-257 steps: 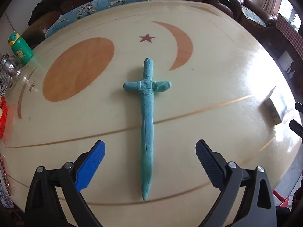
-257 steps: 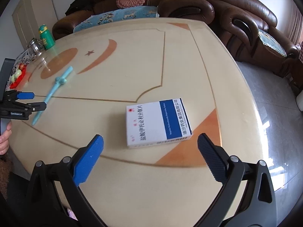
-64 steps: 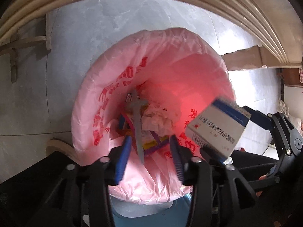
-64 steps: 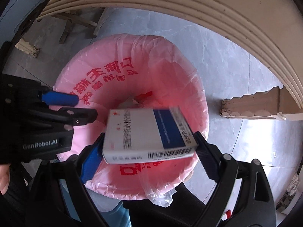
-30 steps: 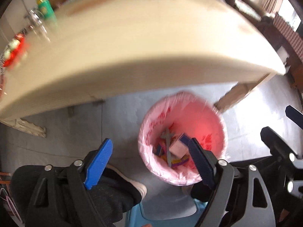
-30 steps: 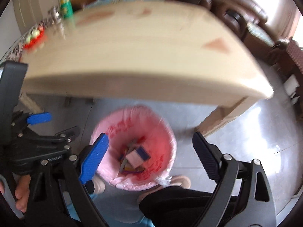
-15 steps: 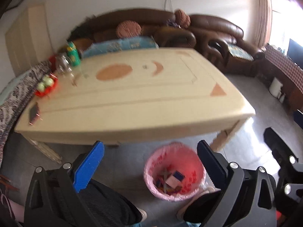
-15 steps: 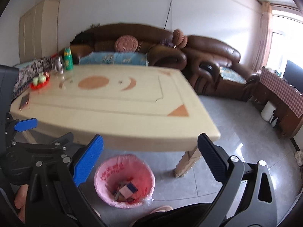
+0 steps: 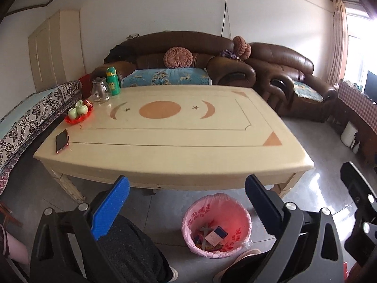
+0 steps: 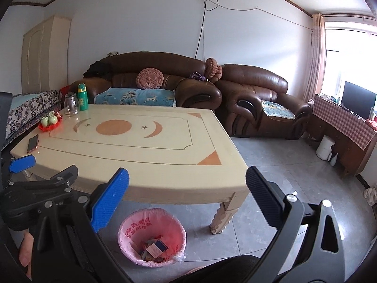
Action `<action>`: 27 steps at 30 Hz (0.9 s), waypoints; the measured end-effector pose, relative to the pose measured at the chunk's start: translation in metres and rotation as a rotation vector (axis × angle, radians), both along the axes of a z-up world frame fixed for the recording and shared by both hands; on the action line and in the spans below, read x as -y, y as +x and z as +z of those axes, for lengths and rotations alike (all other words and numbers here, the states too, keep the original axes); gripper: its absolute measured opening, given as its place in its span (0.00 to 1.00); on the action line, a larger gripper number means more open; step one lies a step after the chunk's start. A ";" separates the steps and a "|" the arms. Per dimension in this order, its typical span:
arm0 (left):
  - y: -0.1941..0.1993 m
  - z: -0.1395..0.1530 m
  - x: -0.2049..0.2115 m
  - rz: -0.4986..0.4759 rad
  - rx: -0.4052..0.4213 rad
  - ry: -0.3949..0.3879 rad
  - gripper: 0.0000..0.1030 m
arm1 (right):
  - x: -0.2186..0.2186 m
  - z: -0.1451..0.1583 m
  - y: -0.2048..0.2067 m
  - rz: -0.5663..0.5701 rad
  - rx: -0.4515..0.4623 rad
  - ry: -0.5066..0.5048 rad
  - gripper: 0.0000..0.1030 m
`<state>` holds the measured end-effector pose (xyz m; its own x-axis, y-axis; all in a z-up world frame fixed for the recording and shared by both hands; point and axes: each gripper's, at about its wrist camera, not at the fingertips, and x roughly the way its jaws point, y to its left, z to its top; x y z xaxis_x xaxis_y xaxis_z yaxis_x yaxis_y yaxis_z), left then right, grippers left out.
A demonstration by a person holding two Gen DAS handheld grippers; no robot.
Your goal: Collect trash
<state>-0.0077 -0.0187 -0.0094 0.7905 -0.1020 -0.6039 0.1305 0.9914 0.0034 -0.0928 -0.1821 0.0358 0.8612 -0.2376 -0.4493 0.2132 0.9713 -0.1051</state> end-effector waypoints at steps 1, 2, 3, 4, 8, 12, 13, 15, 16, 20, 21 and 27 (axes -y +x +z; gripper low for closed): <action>-0.003 0.002 0.000 -0.003 0.007 0.001 0.93 | 0.000 0.000 -0.002 0.000 0.001 0.003 0.94; -0.005 0.004 0.001 -0.008 0.011 0.003 0.93 | 0.000 0.000 -0.003 0.002 0.003 0.006 0.94; -0.007 0.005 0.002 -0.012 0.017 0.005 0.93 | 0.001 0.001 -0.005 -0.001 0.005 0.005 0.94; -0.009 0.007 0.001 -0.014 0.020 0.002 0.93 | 0.001 0.001 -0.005 -0.003 0.005 0.002 0.94; -0.011 0.009 -0.001 -0.015 0.022 -0.007 0.93 | 0.001 0.002 -0.007 -0.005 0.006 0.005 0.94; -0.010 0.009 -0.003 -0.010 0.018 -0.008 0.93 | 0.006 0.003 -0.010 -0.011 0.014 0.016 0.94; -0.009 0.008 -0.004 -0.009 0.021 -0.009 0.93 | 0.006 0.003 -0.010 -0.013 0.014 0.018 0.94; -0.009 0.008 -0.004 -0.008 0.022 -0.010 0.93 | 0.006 0.003 -0.010 -0.012 0.012 0.019 0.94; -0.009 0.008 -0.004 -0.011 0.023 -0.010 0.93 | 0.006 0.003 -0.010 -0.010 0.011 0.019 0.94; -0.011 0.009 -0.003 -0.012 0.031 -0.006 0.93 | 0.005 0.004 -0.009 -0.010 0.012 0.019 0.94; -0.011 0.009 -0.004 -0.012 0.032 -0.006 0.93 | 0.005 0.004 -0.009 -0.009 0.012 0.020 0.94; -0.012 0.010 -0.002 -0.016 0.037 -0.001 0.93 | 0.005 0.006 -0.009 -0.012 0.012 0.017 0.94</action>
<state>-0.0199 -0.0168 0.0002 0.8105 -0.1151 -0.5744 0.1458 0.9893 0.0076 -0.1018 -0.1876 0.0414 0.8639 -0.2400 -0.4427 0.2256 0.9704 -0.0858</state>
